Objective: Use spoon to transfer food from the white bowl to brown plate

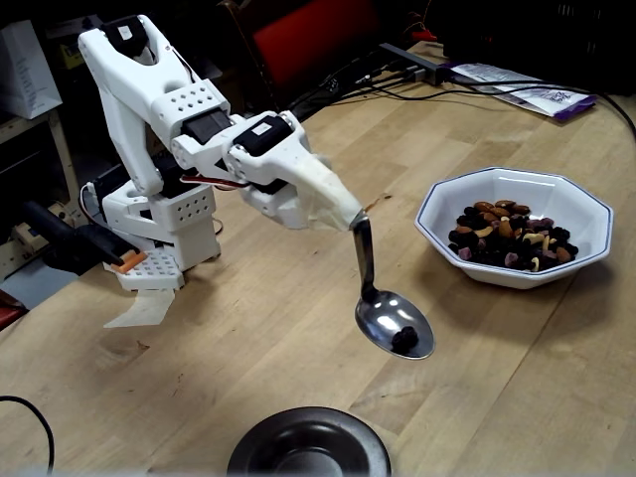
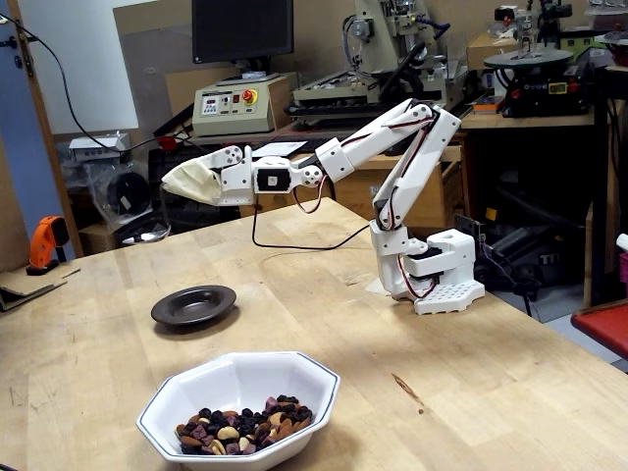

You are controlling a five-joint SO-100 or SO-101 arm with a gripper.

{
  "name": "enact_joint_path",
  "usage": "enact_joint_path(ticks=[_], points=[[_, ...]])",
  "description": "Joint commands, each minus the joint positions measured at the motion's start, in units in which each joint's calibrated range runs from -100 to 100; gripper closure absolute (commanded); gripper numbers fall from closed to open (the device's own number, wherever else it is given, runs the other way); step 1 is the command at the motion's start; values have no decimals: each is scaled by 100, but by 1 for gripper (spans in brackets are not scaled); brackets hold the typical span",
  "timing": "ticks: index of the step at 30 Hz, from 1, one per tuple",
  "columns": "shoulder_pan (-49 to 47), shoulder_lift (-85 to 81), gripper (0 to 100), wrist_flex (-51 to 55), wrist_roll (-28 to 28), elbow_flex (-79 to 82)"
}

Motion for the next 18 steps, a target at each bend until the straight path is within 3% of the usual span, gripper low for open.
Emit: enact_joint_path(ticks=[1,18], points=[[50,-208,96,-18,-10,-60],[258,-294,96,-18,-5,798]])
